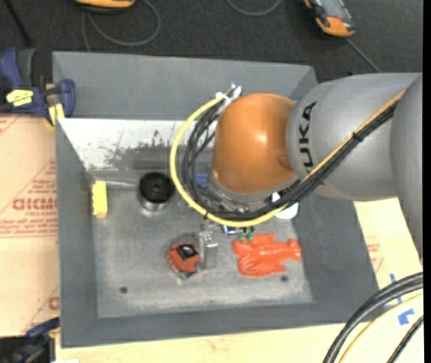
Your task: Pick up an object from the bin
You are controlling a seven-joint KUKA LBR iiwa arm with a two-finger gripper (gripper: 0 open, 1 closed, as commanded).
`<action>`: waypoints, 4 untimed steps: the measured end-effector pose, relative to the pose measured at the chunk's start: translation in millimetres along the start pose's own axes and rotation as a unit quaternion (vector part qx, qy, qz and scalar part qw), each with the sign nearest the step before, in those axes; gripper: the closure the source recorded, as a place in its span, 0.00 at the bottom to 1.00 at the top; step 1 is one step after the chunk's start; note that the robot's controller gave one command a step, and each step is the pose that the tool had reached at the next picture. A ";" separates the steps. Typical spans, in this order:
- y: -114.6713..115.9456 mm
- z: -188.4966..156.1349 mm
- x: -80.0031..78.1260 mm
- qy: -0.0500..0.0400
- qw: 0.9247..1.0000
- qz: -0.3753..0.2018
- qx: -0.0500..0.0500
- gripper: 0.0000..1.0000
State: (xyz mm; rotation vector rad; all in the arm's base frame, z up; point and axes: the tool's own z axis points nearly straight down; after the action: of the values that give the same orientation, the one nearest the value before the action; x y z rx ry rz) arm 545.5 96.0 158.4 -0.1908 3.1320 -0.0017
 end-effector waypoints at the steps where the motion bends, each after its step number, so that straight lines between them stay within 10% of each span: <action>1: -10.7 30.6 -1.1 0.000 1.000 -0.005 -0.001 0.00; 2: -17.4 74.3 14.3 -0.001 1.000 -0.031 -0.001 0.00; 3: -21.1 87.4 -3.8 0.002 1.000 -0.005 -0.001 1.00; 4: -21.0 87.4 -3.8 0.002 1.000 -0.004 -0.002 1.00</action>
Offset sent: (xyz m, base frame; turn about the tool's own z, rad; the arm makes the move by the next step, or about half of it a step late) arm -0.0197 -0.0231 -0.0884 -0.0767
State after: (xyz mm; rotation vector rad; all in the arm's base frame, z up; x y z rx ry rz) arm 552.1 75.6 71.0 -0.2020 3.1354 0.0031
